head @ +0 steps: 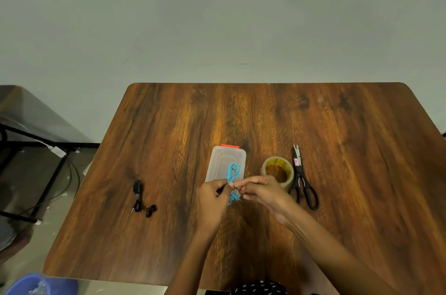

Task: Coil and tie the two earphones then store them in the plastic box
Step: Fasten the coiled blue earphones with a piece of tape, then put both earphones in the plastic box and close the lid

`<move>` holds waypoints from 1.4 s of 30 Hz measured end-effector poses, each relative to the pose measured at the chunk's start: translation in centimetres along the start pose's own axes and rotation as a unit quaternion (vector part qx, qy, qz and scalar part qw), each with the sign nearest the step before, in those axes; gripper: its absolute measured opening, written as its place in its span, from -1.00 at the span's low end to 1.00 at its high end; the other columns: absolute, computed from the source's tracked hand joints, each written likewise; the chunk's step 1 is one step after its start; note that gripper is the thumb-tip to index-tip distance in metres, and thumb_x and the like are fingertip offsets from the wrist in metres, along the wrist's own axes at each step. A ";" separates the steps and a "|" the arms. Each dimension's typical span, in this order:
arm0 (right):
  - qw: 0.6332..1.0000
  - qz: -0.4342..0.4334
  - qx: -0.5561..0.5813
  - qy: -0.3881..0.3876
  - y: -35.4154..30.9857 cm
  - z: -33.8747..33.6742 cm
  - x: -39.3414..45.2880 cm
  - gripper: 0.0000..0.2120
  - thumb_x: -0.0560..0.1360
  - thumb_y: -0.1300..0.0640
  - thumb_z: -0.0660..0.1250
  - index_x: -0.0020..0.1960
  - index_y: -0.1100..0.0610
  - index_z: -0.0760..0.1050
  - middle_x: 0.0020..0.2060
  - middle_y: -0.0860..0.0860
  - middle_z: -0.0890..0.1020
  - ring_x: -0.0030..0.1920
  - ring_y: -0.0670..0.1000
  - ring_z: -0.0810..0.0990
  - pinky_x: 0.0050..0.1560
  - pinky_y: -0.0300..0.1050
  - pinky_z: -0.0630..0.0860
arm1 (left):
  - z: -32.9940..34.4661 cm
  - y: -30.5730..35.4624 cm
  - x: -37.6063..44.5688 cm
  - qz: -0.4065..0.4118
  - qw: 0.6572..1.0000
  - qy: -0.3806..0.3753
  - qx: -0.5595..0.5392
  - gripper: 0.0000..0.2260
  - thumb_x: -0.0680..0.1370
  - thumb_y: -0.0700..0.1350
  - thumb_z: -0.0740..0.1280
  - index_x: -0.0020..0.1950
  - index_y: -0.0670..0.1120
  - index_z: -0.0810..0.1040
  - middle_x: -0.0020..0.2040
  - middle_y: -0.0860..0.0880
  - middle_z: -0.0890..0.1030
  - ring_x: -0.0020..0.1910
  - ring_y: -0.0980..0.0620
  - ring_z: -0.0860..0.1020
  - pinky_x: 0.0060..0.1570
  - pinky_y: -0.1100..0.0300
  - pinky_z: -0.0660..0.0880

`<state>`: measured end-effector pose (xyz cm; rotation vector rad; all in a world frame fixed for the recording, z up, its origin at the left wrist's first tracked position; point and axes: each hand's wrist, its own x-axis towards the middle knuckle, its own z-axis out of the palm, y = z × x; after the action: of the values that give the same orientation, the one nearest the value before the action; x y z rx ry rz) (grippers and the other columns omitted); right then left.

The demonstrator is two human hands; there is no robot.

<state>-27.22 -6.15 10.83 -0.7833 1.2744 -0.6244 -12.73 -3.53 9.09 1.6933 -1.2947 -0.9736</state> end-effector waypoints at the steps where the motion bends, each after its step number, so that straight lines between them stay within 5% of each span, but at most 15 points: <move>1: 1.000 0.001 0.003 0.001 0.1 0.2 0.0 -0.85 0.48 0.29 0.35 -0.08 0.12 0.68 -0.08 0.03 0.71 0.01 -0.05 0.66 0.04 -0.16 0.60 | -0.1 -0.1 0.0 -0.003 1.000 0.004 0.004 -0.79 0.52 -0.18 0.36 0.13 -0.17 0.62 0.08 -0.05 0.66 -0.01 0.14 0.62 -0.05 0.35 0.56; 5: 1.000 0.000 0.017 -0.004 0.3 1.3 0.0 -0.84 0.48 0.30 0.34 -0.06 0.13 0.67 -0.03 0.06 0.69 0.04 -0.02 0.64 0.03 -0.16 0.60 | -0.6 -0.6 -0.1 -0.002 0.999 0.028 0.024 -0.81 0.52 -0.18 0.37 0.11 -0.17 0.64 0.06 -0.08 0.67 -0.04 0.11 0.65 -0.07 0.20 0.61; 9: 0.999 -0.025 0.012 0.032 0.4 2.0 0.6 -0.82 0.49 0.35 0.30 -0.08 0.18 0.66 -0.01 0.09 0.65 0.03 0.01 0.62 -0.10 -0.24 0.61 | -2.9 -1.8 0.3 -0.037 0.997 0.067 -0.001 -0.83 0.51 -0.11 0.39 0.06 -0.11 0.67 -0.09 0.00 0.71 -0.18 0.19 0.66 -0.24 0.31 0.59; 13: 0.998 -0.034 -0.008 0.054 0.5 1.2 1.6 -0.80 0.50 0.36 0.28 -0.12 0.16 0.65 -0.06 0.12 0.66 0.02 0.05 0.63 -0.13 -0.26 0.61 | -6.3 -5.1 1.9 -0.138 0.983 0.125 -0.003 -0.78 0.40 -0.07 0.50 -0.02 -0.15 0.69 -0.10 -0.04 0.70 -0.14 0.07 0.65 -0.11 0.04 0.62; 16: 0.998 -0.029 -0.032 0.055 0.9 1.0 2.1 -0.81 0.50 0.35 0.28 -0.12 0.18 0.65 -0.06 0.13 0.66 0.00 0.04 0.63 -0.15 -0.27 0.61 | -8.6 -7.3 3.6 -0.180 0.968 0.173 0.031 -0.70 0.37 -0.04 0.53 -0.04 -0.23 0.68 -0.13 -0.08 0.68 -0.16 0.01 0.63 -0.12 0.06 0.59; 20: 0.997 -0.020 -0.053 0.059 1.2 1.4 2.8 -0.82 0.51 0.35 0.28 -0.12 0.19 0.64 -0.06 0.13 0.66 0.00 0.03 0.62 -0.17 -0.28 0.59 | -10.4 -9.1 5.6 -0.185 0.960 0.192 0.083 -0.77 0.43 -0.05 0.48 -0.31 -0.18 0.60 -0.42 -0.06 0.55 -0.40 0.05 0.50 -0.39 0.20 0.37; 24: 0.996 -0.016 -0.064 0.062 1.3 1.9 3.2 -0.86 0.51 0.33 0.30 -0.12 0.19 0.63 -0.08 0.08 0.64 -0.02 0.01 0.61 -0.19 -0.30 0.58 | -10.9 -10.8 7.1 -0.208 0.961 0.140 0.114 -0.80 0.50 -0.17 0.41 0.06 -0.26 0.65 -0.06 -0.23 0.68 -0.07 -0.13 0.62 -0.12 0.18 0.47; 30: 0.990 -0.046 -0.103 0.087 2.0 2.4 4.7 -0.87 0.50 0.28 0.34 -0.14 0.12 0.63 -0.11 0.01 0.65 -0.03 0.00 0.61 -0.13 -0.27 0.58 | -10.5 -10.9 7.4 -0.206 0.960 0.136 0.131 -0.77 0.55 -0.21 0.32 0.17 -0.25 0.59 0.06 -0.21 0.65 0.03 -0.11 0.59 -0.05 0.19 0.44; 35: 0.903 -0.186 -0.358 0.147 4.1 2.4 7.2 -0.79 0.54 0.13 0.31 0.17 0.04 0.53 0.16 -0.05 0.57 0.15 -0.03 0.56 -0.01 -0.33 0.51 | -8.8 -9.8 6.3 -0.161 0.964 0.136 0.164 -0.78 0.55 -0.19 0.32 0.16 -0.21 0.60 0.06 -0.19 0.65 0.01 -0.12 0.61 0.04 0.09 0.53; 39: 0.819 -0.205 -0.529 0.089 5.3 2.6 8.2 -0.55 0.55 -0.03 0.26 0.42 0.01 0.33 0.46 0.00 0.29 0.42 0.05 0.31 0.39 -0.07 0.30 | -6.8 -9.2 5.3 -0.118 0.980 0.072 0.144 -0.80 0.56 -0.19 0.30 0.16 -0.17 0.62 0.14 -0.10 0.63 0.12 -0.03 0.57 0.13 0.22 0.41; 42: 0.757 -0.222 -0.614 0.029 6.3 1.4 8.2 -0.56 0.55 0.07 0.28 0.42 -0.05 0.33 0.51 0.01 0.18 0.50 0.08 0.15 0.47 -0.03 0.14 | -5.8 -9.0 4.6 -0.078 0.987 0.030 0.136 -0.80 0.57 -0.13 0.29 0.15 -0.13 0.61 0.11 -0.05 0.64 0.08 0.02 0.57 0.08 0.18 0.47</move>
<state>-24.31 -8.60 1.08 -2.2200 1.5011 -0.0690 -3.17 -5.66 2.75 2.0442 -1.3169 -0.8551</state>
